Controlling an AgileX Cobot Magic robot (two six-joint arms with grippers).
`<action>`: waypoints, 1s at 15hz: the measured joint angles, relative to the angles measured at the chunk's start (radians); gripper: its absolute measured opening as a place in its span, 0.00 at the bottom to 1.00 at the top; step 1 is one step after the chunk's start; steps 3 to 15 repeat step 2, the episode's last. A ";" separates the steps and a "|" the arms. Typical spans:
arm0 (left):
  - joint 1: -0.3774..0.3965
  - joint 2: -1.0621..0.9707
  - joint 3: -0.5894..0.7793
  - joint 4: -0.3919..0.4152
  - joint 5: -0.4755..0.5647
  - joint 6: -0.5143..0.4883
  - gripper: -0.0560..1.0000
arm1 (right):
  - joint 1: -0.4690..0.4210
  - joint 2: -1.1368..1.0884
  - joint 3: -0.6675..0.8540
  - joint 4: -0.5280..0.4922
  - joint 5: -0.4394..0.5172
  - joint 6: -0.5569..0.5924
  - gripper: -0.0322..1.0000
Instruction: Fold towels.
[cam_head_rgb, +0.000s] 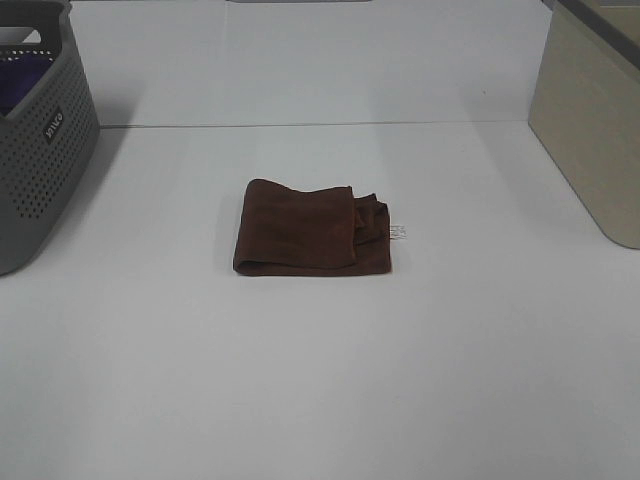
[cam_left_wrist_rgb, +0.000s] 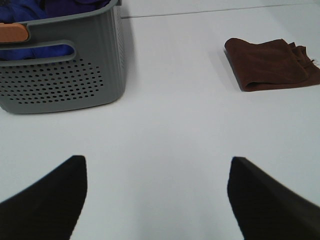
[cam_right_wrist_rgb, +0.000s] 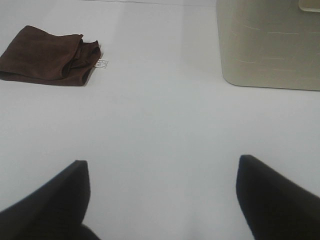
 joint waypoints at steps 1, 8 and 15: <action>0.000 0.000 0.000 0.000 0.000 0.000 0.76 | 0.000 0.000 0.000 0.000 0.000 0.000 0.77; 0.000 0.000 0.000 0.000 0.000 0.000 0.76 | 0.000 0.000 0.000 0.000 0.000 0.000 0.77; 0.000 0.000 0.000 0.000 0.000 0.000 0.76 | 0.000 0.000 0.000 0.000 0.000 0.000 0.77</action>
